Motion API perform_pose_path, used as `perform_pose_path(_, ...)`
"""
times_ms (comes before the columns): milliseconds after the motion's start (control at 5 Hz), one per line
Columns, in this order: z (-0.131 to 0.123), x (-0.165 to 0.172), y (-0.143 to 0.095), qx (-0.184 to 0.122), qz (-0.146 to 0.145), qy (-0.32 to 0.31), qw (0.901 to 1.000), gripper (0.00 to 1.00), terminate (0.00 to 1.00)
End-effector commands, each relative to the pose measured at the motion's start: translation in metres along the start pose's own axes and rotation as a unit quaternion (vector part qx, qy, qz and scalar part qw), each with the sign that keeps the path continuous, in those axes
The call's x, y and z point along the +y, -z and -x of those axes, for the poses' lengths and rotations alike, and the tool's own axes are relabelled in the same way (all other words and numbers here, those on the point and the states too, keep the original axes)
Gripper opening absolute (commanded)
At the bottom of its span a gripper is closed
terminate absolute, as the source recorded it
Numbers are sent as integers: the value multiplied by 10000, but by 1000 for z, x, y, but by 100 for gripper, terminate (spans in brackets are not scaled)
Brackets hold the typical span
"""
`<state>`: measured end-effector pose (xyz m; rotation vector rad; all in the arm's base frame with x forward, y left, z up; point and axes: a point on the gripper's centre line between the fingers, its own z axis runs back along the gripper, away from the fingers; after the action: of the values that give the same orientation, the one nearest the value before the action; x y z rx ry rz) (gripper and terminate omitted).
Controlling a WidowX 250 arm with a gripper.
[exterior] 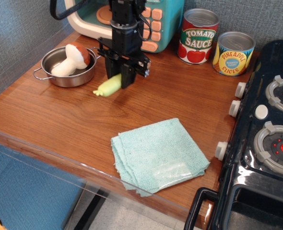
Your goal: Slide the yellow spoon towards the silver pot.
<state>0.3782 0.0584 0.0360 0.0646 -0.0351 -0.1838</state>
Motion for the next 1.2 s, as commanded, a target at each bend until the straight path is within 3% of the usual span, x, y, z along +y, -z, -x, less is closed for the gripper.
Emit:
perform_pose_path(0, -8, 25, -15, -204, -92, -7, 9997, 0, 0)
perform_pose_path(200, -8, 25, -9, -46, -60, -35, 10000, 0, 0)
perform_pose_path(400, -5, 24, -3, 142, -24, -119, 9998, 100, 0)
perform_pose_path(600, -5, 24, 1, 283, -51, -197, 9994, 100, 0)
perform_pose_path(1000, -3, 18, -26, -152, -43, -132, 9998, 100, 0)
